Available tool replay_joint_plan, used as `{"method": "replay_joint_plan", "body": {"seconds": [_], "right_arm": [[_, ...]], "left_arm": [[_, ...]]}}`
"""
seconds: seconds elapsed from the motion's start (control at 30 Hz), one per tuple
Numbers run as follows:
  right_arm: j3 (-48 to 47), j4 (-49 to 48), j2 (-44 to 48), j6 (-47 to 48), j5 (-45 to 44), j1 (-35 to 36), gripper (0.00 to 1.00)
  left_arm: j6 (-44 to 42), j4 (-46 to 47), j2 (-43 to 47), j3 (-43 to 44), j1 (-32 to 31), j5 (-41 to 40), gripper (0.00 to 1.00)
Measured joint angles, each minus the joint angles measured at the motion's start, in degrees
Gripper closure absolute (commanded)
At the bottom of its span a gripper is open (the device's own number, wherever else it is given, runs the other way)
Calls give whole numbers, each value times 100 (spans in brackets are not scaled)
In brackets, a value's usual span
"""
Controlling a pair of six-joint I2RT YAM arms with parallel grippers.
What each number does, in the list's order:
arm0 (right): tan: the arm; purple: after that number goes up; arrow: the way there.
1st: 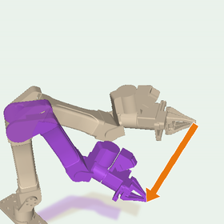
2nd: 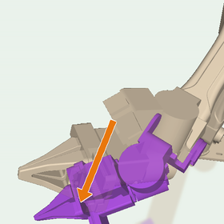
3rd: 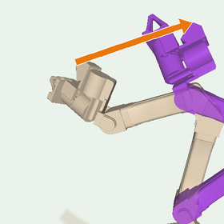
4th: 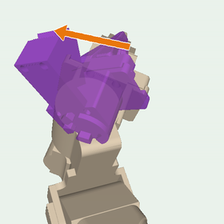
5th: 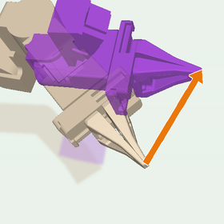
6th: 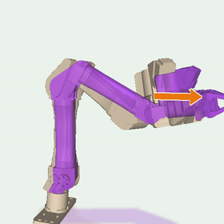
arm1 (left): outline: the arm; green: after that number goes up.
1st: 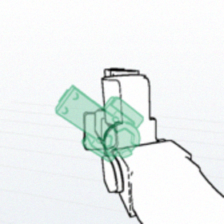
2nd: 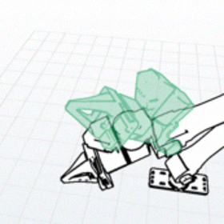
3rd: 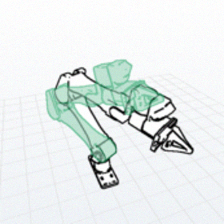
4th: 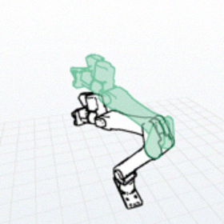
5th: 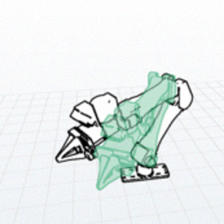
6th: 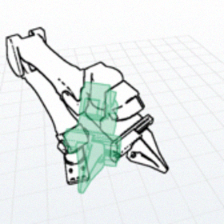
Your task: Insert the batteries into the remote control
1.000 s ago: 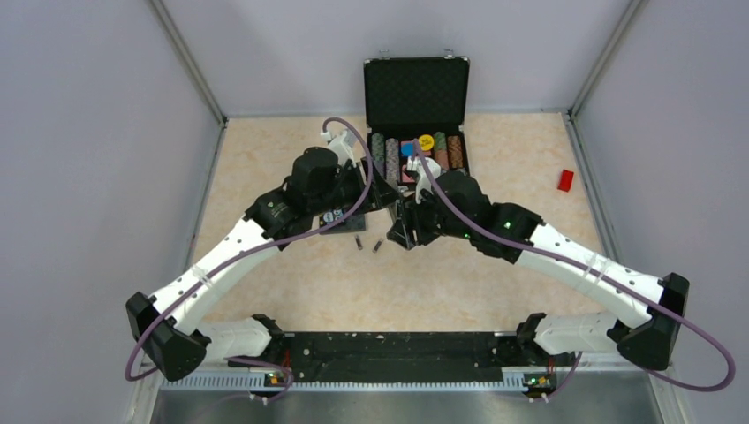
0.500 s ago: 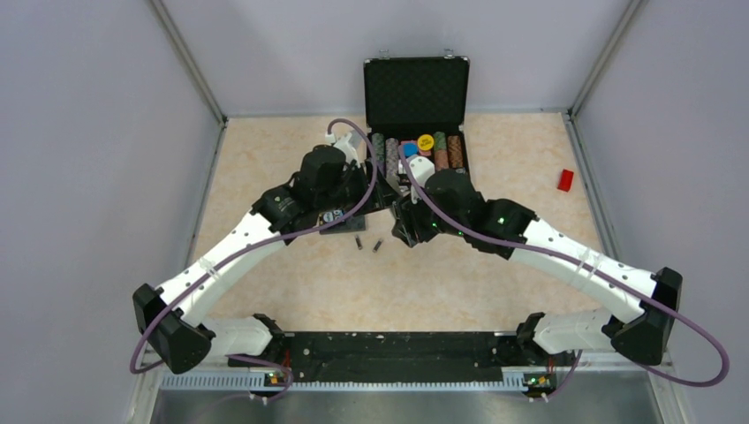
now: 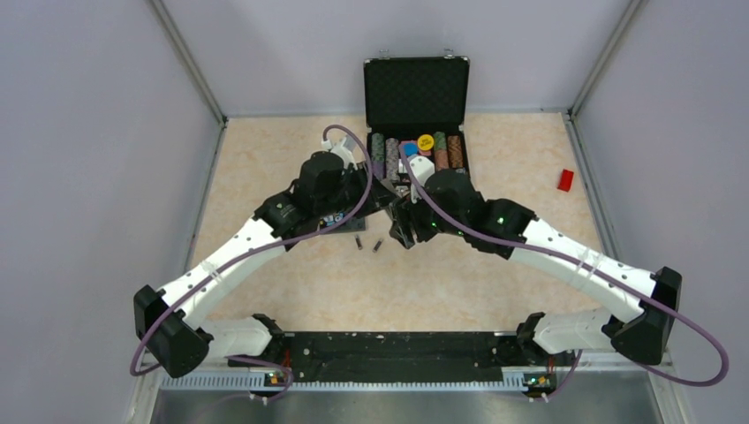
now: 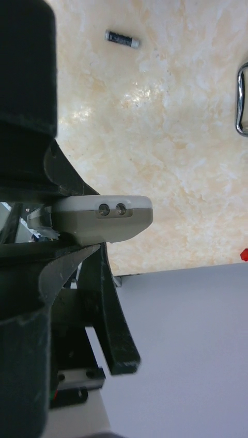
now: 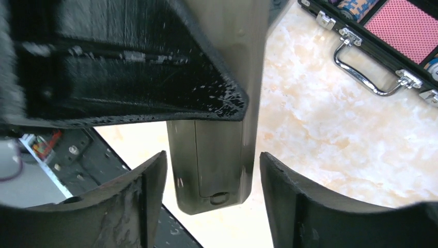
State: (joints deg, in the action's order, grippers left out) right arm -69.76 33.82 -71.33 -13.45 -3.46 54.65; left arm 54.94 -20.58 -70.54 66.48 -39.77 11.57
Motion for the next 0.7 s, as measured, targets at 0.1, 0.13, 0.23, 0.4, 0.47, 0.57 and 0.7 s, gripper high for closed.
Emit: {"method": "replay_joint_plan", "body": {"seconds": [0.1, 0.13, 0.23, 0.4, 0.47, 0.57, 0.7], "right_arm": [[4, -83, 85, -350, -22, 0, 15], [39, -140, 181, -490, -37, 0, 14], [170, -166, 634, -1019, -92, 0, 14], [448, -297, 1458, -2216, -118, -31, 32], [621, -424, 1628, -2863, -92, -46, 43], [1034, -815, 1690, -3807, 81, -57, 55], [1537, -1270, 1508, -4675, 374, -57, 63]], "left_arm": [[-70, 22, 81, -177, 17, -87, 100], [-92, 46, 129, -260, 31, -129, 100], [-160, 221, 404, -621, 76, -339, 100], [-260, 990, 1220, -1528, 184, -732, 100], [-260, 1408, 1506, -1891, 201, -887, 100], [-247, 2129, 1847, -2439, 205, -1110, 100], [-210, 2793, 2085, -2905, 205, -1266, 100]]}}
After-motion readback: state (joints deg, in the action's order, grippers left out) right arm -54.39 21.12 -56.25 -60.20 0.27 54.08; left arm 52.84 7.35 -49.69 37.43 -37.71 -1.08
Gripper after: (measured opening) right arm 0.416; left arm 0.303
